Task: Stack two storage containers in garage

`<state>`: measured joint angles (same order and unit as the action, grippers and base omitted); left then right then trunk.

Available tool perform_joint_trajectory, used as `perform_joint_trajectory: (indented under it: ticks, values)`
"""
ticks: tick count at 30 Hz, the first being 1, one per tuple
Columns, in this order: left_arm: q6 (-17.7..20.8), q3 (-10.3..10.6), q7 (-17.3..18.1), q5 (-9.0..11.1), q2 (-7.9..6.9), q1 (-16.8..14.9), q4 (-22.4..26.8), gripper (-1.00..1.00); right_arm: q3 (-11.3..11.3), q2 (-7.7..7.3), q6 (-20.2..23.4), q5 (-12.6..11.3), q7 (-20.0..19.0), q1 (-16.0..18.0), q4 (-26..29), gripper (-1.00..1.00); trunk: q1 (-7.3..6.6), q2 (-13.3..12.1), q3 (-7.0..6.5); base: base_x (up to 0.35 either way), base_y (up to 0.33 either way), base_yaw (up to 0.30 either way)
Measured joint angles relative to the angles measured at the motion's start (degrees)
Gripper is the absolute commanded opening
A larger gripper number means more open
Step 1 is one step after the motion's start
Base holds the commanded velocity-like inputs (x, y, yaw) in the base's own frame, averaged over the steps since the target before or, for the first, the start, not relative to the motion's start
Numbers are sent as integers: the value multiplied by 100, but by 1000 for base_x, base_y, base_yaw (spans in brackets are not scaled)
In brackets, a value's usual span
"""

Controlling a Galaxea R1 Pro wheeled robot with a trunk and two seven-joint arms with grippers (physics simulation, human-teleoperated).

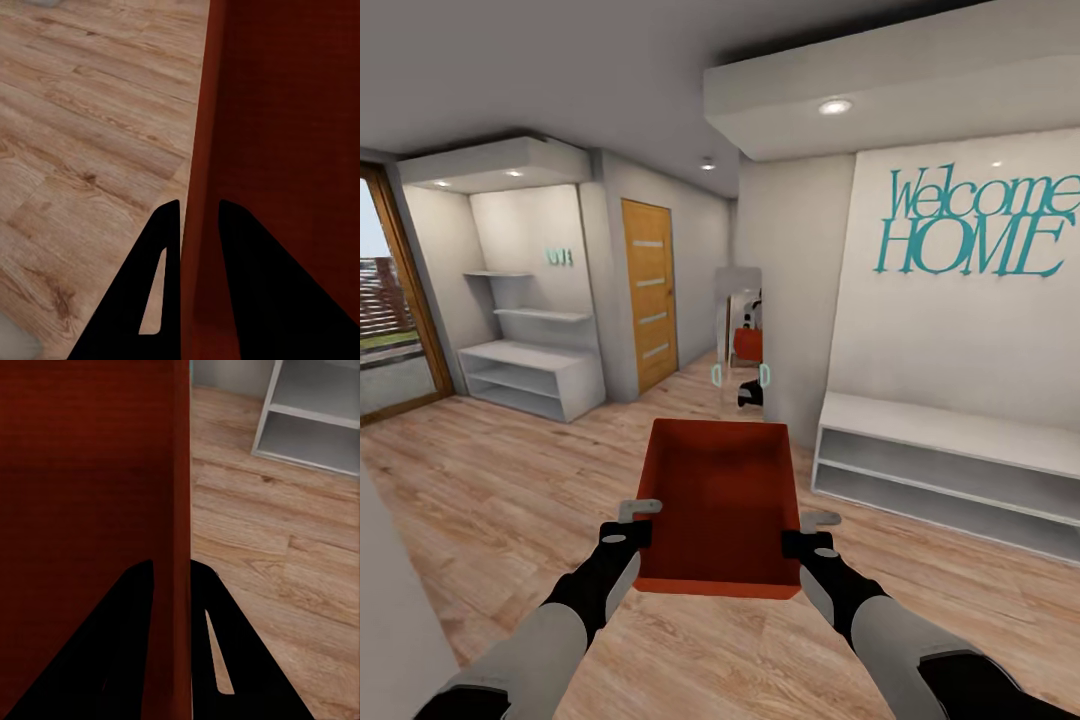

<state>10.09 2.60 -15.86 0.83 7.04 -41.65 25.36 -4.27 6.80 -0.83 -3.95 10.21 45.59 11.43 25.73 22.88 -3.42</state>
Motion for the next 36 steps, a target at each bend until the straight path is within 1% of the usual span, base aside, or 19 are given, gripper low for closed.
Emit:
perform_joint_trajectory:
  ticks: [24, 27, 36]
  values:
    - [0, 1, -9, 6, 4, 0, -2, -100, 4, -3, 8, 9, -5, 0, 2, -100, 0, 0, 0, 324, 0, 1]
    - [2, 6, -45, 14, 24, 2, -3, -100, 1, -22, 13, 7, -32, 1, 3, -100, 0, 0, 0, 324, 0, 165]
    - [1, 2, -19, 7, 10, 1, -1, -100, 2, -8, 8, 6, -12, 1, 1, -100, 0, 0, 0, 324, 0, 259]
